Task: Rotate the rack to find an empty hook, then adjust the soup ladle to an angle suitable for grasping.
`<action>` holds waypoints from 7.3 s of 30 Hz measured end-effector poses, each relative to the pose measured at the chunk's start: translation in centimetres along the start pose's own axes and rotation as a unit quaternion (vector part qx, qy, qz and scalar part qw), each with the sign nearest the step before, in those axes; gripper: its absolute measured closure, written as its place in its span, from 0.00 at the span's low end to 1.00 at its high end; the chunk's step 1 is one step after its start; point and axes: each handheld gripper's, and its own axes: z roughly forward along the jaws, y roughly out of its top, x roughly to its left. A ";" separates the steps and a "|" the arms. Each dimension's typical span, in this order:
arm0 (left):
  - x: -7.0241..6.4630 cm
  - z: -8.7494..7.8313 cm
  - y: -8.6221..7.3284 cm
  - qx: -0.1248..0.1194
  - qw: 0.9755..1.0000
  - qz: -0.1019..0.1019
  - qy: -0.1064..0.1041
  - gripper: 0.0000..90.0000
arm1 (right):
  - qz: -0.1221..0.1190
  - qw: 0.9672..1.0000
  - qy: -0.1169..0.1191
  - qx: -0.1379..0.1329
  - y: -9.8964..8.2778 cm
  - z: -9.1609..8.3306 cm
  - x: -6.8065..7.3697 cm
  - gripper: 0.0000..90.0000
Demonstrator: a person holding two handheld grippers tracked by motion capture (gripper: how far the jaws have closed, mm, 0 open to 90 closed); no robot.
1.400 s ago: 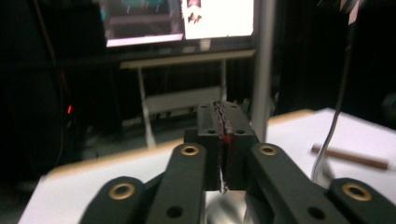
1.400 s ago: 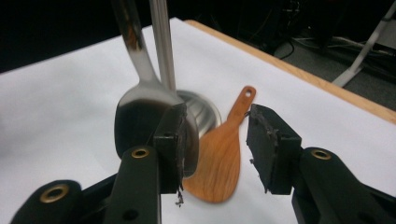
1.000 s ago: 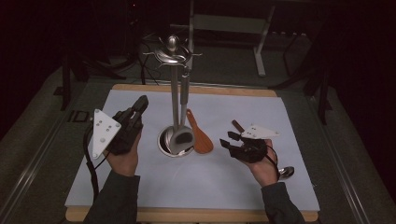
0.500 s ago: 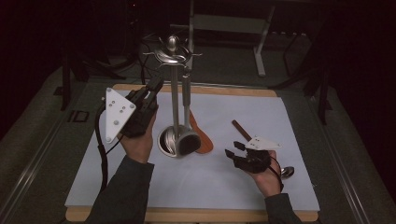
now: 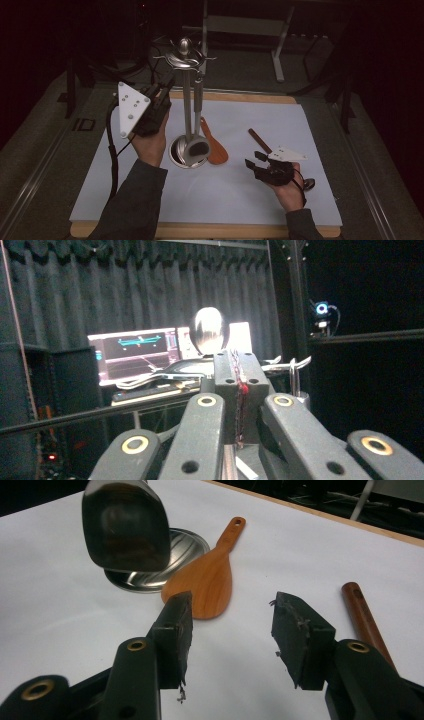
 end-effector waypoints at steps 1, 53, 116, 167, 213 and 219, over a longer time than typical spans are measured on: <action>0.0 0.0 -0.1 0.000 1.000 0.000 0.000 1.00 | 0.002 1.000 0.000 0.000 0.0 0.0 -0.1 0.56; 4.4 1.9 -0.4 0.030 0.998 -0.021 0.054 1.00 | 0.008 1.000 0.002 0.009 -0.8 0.1 -0.3 0.56; 5.3 3.4 -0.4 0.068 0.996 -0.004 0.053 1.00 | 0.017 1.000 -0.001 0.012 -1.2 0.1 -0.7 0.56; 7.6 -10.5 -24.5 0.370 0.924 -0.091 0.012 0.81 | -0.032 0.987 -0.062 0.144 2.3 1.6 -6.0 0.77; 6.9 -10.3 -24.6 0.380 0.923 -0.060 0.011 0.78 | 0.046 0.918 -0.075 0.386 1.8 8.1 -9.0 0.82; 6.9 -10.3 -24.6 0.381 0.922 -0.060 0.010 0.78 | -0.005 0.905 -0.049 0.422 2.1 8.8 -9.1 0.79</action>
